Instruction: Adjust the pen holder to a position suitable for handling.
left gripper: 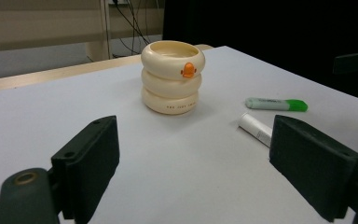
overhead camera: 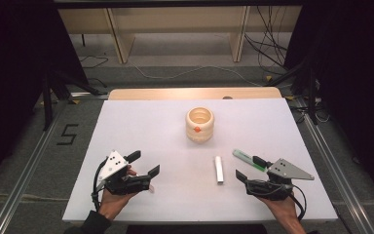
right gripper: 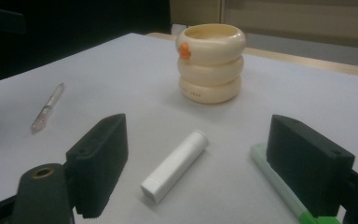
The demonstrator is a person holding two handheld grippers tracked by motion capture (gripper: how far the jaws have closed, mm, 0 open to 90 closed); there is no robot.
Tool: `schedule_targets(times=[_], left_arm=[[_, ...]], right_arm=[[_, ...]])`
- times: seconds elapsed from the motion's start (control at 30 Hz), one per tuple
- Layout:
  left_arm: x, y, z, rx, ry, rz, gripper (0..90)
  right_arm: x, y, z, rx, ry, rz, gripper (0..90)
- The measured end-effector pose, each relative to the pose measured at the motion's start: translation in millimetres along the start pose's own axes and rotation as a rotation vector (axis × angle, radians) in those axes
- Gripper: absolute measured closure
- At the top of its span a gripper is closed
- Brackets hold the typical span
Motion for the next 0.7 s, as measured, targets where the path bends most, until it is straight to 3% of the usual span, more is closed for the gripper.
schedule_targets(times=[0.37,0.7], left_arm=[[2.6,0.9,-1.0,-0.013,0.015,-0.012,15.6],[4.3,1.7,-2.7,-0.022,0.021,-0.021,15.6]], right_arm=[[-16.2,15.0,11.6,0.000,-0.039,0.018,23.6],[-35.4,35.4,44.7,0.028,-0.073,0.054,28.4]])
Point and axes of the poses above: each handheld gripper's, and its own axes: z roughly forward along the jaws, y roughly out of its top, x roughly to its left, the point moved 7 cm from there along z, roughly forward along the jaws, and after that the axes turned 9 degrees about -y, right-handed, at the moved point
